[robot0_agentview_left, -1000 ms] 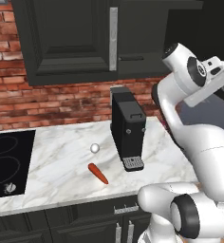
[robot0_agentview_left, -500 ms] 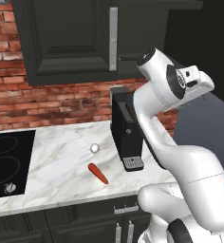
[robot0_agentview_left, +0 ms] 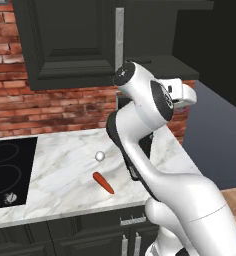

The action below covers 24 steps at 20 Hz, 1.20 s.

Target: Pick the pan from the cabinet and place it on the stove. Then turn on the stove burner for the pan.

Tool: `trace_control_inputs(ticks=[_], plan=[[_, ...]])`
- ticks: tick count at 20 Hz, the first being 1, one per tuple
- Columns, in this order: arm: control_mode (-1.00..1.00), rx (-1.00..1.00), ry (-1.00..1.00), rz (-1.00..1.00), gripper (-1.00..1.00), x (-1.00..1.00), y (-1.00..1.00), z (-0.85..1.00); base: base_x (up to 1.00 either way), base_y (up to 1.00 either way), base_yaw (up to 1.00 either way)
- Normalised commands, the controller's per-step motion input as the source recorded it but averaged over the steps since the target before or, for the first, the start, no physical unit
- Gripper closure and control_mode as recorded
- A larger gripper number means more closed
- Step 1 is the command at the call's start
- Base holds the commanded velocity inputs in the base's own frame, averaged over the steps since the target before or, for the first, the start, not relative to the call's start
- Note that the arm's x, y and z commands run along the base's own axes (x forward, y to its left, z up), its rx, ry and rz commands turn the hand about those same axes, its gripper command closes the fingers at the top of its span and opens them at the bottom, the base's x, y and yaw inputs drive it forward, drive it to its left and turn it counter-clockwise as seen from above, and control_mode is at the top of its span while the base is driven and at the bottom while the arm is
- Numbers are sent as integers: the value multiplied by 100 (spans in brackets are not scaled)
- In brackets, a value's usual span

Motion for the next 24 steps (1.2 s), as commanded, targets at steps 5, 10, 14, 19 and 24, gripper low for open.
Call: trace_control_inputs(ticks=[5,10,14,19,24], plan=[[-100,6,-29,16,-100,25,48,17,0,0,0],[-100,5,-29,20,-100,29,37,22,0,0,0],[-100,1,-26,22,-100,32,37,33,0,0,0],[-100,0,-28,20,-100,24,28,30,0,0,0],[-100,0,-25,17,-100,25,18,26,0,0,0]])
